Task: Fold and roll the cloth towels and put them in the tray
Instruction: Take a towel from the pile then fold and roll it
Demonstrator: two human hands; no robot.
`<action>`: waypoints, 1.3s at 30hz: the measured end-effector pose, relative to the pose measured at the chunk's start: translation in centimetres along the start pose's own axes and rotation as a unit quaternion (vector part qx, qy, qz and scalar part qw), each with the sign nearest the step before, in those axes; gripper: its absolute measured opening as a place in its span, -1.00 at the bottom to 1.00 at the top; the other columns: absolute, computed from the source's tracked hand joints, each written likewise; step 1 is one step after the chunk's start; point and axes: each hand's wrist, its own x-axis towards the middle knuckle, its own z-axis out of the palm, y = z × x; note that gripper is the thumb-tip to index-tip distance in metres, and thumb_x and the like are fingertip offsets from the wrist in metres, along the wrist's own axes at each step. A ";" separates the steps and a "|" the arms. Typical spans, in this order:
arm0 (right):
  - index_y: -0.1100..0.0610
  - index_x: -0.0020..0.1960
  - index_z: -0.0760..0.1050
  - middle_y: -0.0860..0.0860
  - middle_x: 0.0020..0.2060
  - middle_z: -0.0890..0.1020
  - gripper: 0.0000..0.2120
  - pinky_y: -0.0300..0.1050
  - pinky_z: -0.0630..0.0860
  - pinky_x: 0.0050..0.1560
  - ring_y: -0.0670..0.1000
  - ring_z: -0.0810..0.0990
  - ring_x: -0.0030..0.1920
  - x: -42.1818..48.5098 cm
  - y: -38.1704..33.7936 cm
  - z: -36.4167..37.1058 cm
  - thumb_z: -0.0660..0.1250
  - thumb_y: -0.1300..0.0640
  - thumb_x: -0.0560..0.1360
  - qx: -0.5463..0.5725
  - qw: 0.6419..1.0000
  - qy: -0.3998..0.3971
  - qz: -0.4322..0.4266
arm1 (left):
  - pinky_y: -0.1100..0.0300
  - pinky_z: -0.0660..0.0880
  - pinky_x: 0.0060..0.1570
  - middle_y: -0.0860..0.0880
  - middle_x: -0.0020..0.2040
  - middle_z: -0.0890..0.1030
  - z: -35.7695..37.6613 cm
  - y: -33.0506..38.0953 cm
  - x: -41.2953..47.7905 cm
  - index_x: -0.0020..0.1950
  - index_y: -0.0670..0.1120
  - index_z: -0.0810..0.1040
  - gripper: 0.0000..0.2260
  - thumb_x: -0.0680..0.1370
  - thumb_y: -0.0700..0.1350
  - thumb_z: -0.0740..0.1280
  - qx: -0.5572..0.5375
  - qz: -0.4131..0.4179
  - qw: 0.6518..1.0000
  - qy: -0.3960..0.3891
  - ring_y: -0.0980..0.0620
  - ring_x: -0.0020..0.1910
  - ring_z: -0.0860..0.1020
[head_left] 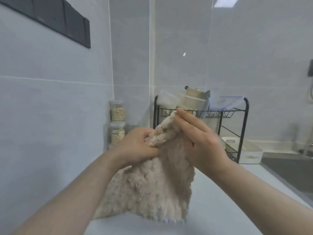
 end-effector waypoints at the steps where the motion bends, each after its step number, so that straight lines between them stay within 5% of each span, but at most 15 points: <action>1: 0.30 0.24 0.53 0.14 0.27 0.52 -0.58 -0.19 0.46 0.27 0.03 0.53 0.24 0.1 0.1 -1.1 0.30 0.49 0.41 -0.013 1.000 0.000 0.005 | 0.15 0.45 -0.27 0.05 -0.35 0.57 0.1 0.8 -0.4 -0.24 -0.01 0.58 -0.86 0.34 -0.23 0.46 -0.020 0.000 1.000 0.002 0.10 -0.34 0.53; 6: 0.24 0.34 0.41 0.13 0.31 0.50 -0.45 -0.07 0.62 0.03 0.06 0.57 0.22 0.9 0.2 -6.2 0.22 0.48 0.36 -0.086 0.995 -0.020 -0.036 | 0.12 0.50 -0.13 -0.06 -0.20 0.64 1.1 4.8 -1.7 -0.18 -0.11 0.65 -0.74 0.41 0.09 0.43 -0.191 -0.012 0.980 -0.055 -0.05 -0.21 0.61; 8: 0.23 0.36 0.34 0.13 0.34 0.46 -0.49 -0.03 0.65 -0.05 0.10 0.60 0.19 1.0 0.5 -7.9 0.11 0.42 0.42 -0.117 0.990 -0.048 -0.064 | 0.06 0.53 0.00 -0.17 -0.08 0.69 1.6 5.9 -1.8 -0.13 -0.16 0.69 -0.77 0.46 -0.01 0.37 -0.266 -0.071 0.959 -0.071 -0.14 -0.09 0.66; 11: 0.27 0.22 0.52 0.16 0.22 0.58 -0.64 0.00 0.64 -0.04 0.11 0.65 0.11 1.1 1.1 -10.1 0.01 0.28 0.58 -0.134 0.987 -0.046 -0.074 | 0.07 0.51 -0.06 -0.18 -0.14 0.63 2.8 6.8 -2.4 -0.12 -0.17 0.64 -0.86 0.34 -0.21 0.41 -0.249 -0.067 0.955 -0.147 -0.13 -0.16 0.61; 16: 0.18 0.03 0.57 0.07 -0.08 0.67 -0.81 -0.16 0.54 -0.09 0.06 0.63 -0.12 0.7 1.7 -13.8 0.26 0.29 0.46 -0.188 0.975 -0.056 -0.105 | -0.08 0.52 0.02 -0.25 -0.09 0.61 3.9 8.0 -2.6 -0.08 -0.14 0.65 -0.72 0.23 -0.22 0.48 -0.258 -0.056 0.950 -0.169 -0.19 -0.09 0.59; 19: 0.12 0.05 0.42 0.07 -0.09 0.62 -0.77 -0.12 0.53 -0.22 0.09 0.58 -0.20 0.5 2.0 -15.7 0.24 0.33 0.43 -0.197 0.973 -0.090 -0.076 | -0.19 0.47 0.04 -0.20 -0.09 0.54 4.2 9.4 -2.2 0.01 -0.29 0.49 -0.54 0.30 -0.03 0.53 -0.189 -0.050 0.971 -0.136 -0.13 -0.10 0.51; 21: 0.11 0.00 0.38 0.08 -0.13 0.60 -0.82 -0.14 0.48 -0.35 0.10 0.55 -0.30 0.5 2.0 -16.7 0.18 0.29 0.43 -0.196 0.974 -0.103 -0.052 | 0.04 0.40 -0.10 -0.14 -0.18 0.46 4.6 10.6 -1.4 -0.14 -0.28 0.43 -0.63 0.48 0.03 0.39 -0.125 -0.050 0.983 -0.123 -0.04 -0.19 0.42; 24: 0.08 -0.04 0.32 0.04 -0.16 0.55 -0.90 -0.15 0.44 -0.50 0.11 0.50 -0.41 0.3 2.0 -18.1 0.14 0.19 0.45 -0.187 0.976 -0.111 -0.004 | 0.23 0.30 -0.30 0.05 -0.37 0.41 4.4 11.3 -1.2 -0.34 -0.01 0.48 -0.76 0.54 -0.13 0.28 -0.062 0.011 0.997 -0.040 0.09 -0.36 0.35; 28: 0.02 -0.03 0.33 -0.03 -0.14 0.53 -0.87 -0.08 0.48 -0.47 0.10 0.51 -0.37 -0.2 1.6 -20.1 0.15 0.13 0.42 -0.177 0.977 -0.114 0.036 | 0.34 0.31 -0.42 0.12 -0.45 0.46 3.3 11.8 -2.5 -0.23 0.07 0.55 -0.82 0.49 -0.21 0.37 0.050 0.103 0.993 0.031 0.16 -0.45 0.35; 32: -0.07 -0.06 0.41 -0.17 -0.08 0.49 -0.77 -0.06 0.53 -0.23 0.00 0.53 -0.19 -1.3 3.1 -19.3 0.30 0.22 0.40 -0.113 0.973 -0.143 0.140 | 0.33 0.43 -0.40 0.13 -0.26 0.57 4.1 10.6 -0.2 -0.13 0.10 0.55 -0.86 0.54 -0.16 0.33 0.096 0.075 0.992 0.022 0.11 -0.38 0.48; 35: -0.03 -0.02 0.48 -0.20 -0.02 0.42 -0.83 -0.12 0.46 -0.03 -0.07 0.43 -0.01 -4.0 6.0 -16.1 0.29 0.19 0.46 -0.123 0.935 -0.253 0.214 | 0.24 0.49 -0.09 0.16 -0.01 0.50 7.9 6.3 3.2 -0.03 0.09 0.56 -0.88 0.57 -0.12 0.27 0.240 0.074 0.968 -0.025 0.18 -0.09 0.51; 39: 0.00 -0.16 0.51 -0.07 -0.10 0.52 -0.87 -0.18 0.45 -0.11 -0.01 0.39 -0.05 -10.0 9.5 -11.1 0.26 0.18 0.33 -0.195 0.904 -0.343 0.164 | 0.09 0.39 0.10 -0.01 0.14 0.46 13.7 -0.6 5.2 0.10 0.04 0.51 -0.83 0.57 -0.14 0.19 0.376 0.100 0.920 -0.053 -0.05 0.17 0.42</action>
